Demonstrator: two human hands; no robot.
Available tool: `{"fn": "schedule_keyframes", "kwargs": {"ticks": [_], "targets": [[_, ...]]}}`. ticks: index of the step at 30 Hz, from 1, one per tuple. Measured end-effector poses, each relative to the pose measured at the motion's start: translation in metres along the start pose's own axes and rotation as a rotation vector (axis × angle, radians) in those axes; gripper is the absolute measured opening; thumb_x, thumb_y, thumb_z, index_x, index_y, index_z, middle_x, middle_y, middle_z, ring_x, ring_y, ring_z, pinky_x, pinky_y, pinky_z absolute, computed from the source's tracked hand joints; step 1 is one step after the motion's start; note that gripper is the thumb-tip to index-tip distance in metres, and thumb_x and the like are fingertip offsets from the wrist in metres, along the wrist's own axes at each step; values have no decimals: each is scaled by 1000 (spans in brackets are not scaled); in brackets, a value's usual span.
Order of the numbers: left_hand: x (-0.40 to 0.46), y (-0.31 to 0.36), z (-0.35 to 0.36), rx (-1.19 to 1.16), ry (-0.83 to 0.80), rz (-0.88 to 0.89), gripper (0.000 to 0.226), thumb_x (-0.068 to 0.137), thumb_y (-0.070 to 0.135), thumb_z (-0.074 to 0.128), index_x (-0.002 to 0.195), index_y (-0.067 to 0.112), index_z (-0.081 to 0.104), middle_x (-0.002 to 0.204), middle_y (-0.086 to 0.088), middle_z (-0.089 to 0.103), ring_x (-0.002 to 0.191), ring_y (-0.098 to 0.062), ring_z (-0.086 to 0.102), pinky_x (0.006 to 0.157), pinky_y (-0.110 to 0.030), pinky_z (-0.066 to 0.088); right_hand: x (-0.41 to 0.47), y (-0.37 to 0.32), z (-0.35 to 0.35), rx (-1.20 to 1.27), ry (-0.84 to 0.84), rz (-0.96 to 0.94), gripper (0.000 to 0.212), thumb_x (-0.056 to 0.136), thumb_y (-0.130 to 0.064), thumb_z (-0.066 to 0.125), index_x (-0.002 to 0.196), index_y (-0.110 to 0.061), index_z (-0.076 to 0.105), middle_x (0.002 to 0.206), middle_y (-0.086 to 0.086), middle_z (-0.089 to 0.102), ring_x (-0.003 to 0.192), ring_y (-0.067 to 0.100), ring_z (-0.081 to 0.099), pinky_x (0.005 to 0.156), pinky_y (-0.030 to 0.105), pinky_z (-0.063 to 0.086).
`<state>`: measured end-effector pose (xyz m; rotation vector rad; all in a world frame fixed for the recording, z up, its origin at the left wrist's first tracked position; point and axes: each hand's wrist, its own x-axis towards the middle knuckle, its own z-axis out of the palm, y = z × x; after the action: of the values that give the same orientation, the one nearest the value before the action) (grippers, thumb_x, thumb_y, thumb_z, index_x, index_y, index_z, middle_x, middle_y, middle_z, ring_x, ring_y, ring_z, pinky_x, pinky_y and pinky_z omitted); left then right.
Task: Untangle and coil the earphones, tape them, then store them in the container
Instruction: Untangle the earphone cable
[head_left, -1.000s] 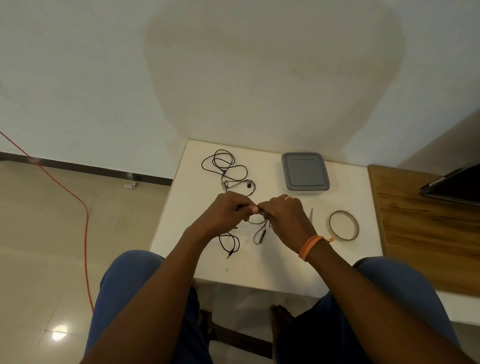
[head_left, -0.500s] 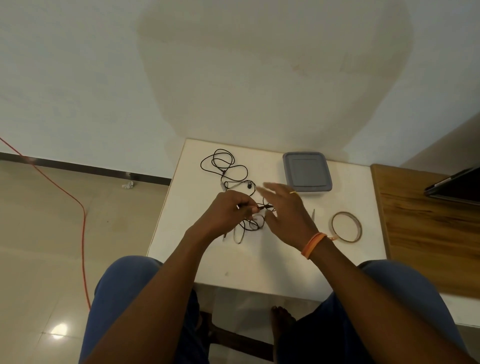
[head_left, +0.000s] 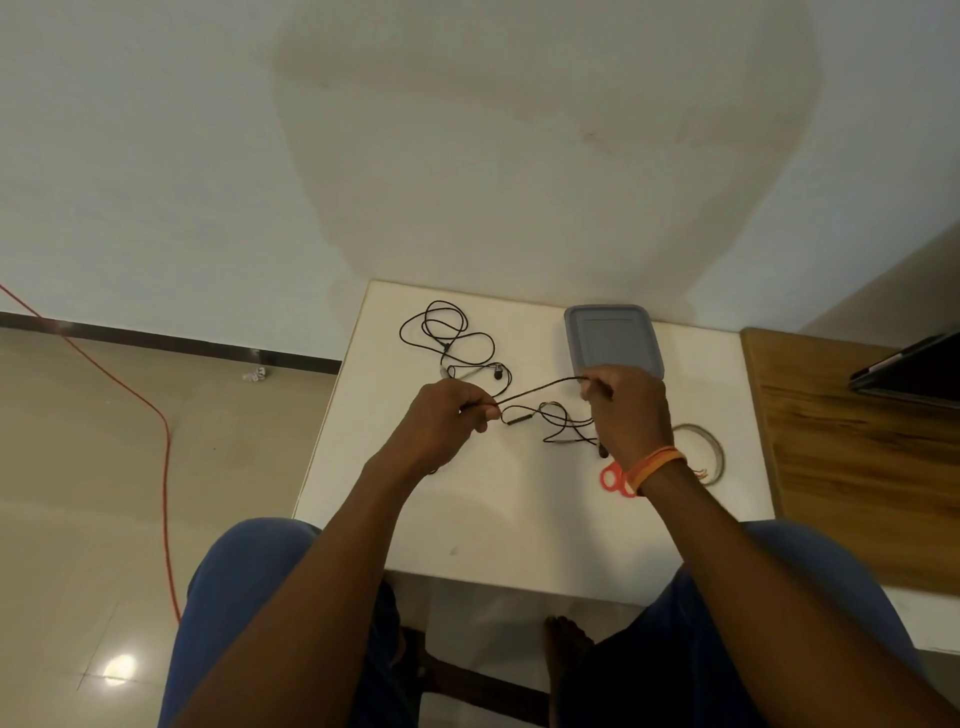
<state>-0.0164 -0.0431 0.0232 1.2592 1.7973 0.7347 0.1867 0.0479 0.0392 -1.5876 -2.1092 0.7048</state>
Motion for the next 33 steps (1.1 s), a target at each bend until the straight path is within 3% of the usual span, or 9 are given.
{"fn": "schedule_keyframes", "kwargs": {"ticks": [5,9,12,15,20,23,28,31,33], "targets": [[-1,7,5,-47,-57,50,14,94,24,63,90,19,76,74,8,69,61,-2,53,52,-12,38,-14,-11,15,-205,-193,-356,60,81,-2,63,138,-16,50,140,12,51,130,30,44,109,42,37],[-2,7,3,-32,-47,99,16,94,23,62,87,19,76,73,10,69,60,6,53,56,-10,38,-18,-19,21,-177,-244,-502,17,91,-20,60,100,-16,74,84,6,73,75,23,66,75,40,55],[-1,7,1,-33,-46,105,16,94,25,63,88,18,75,71,11,68,58,3,52,53,-11,37,-15,-20,15,-188,-175,-490,20,91,-16,53,85,-13,72,64,5,66,59,22,59,60,39,53],[0,4,-3,-60,-35,54,15,94,26,63,90,21,76,71,10,69,60,-10,52,54,-22,40,-6,-13,-2,-38,-58,-256,18,92,-11,55,90,-6,72,69,7,68,66,24,64,65,41,56],[0,5,-4,-88,-50,15,14,94,23,63,91,21,76,73,9,68,62,4,55,58,-12,45,4,0,-14,125,47,79,20,95,-13,54,96,-9,73,76,5,68,71,23,67,73,43,58],[-1,5,-2,-118,-62,-23,14,94,20,62,90,17,75,73,5,68,61,-5,60,63,-24,50,1,-3,-11,20,10,39,21,93,-9,54,105,-7,71,95,12,71,90,29,67,85,38,55],[-4,11,5,-154,-103,-6,12,93,19,64,91,15,75,75,2,72,66,-10,66,66,-34,53,-14,-19,3,-181,-165,-358,69,76,-10,57,144,-14,42,143,13,47,134,30,39,112,43,31],[-5,14,6,-129,-93,33,12,93,13,64,89,15,75,77,-2,73,65,-11,67,67,-29,56,-23,-25,17,-144,-301,-493,44,82,-20,60,125,-16,61,115,7,68,110,26,60,105,45,37],[-6,16,5,-77,-79,58,14,94,12,63,88,16,74,76,-1,72,68,-13,69,56,-16,52,-24,-25,21,-128,-300,-505,24,90,-23,59,109,-13,70,86,8,71,76,24,65,81,42,54]]}}
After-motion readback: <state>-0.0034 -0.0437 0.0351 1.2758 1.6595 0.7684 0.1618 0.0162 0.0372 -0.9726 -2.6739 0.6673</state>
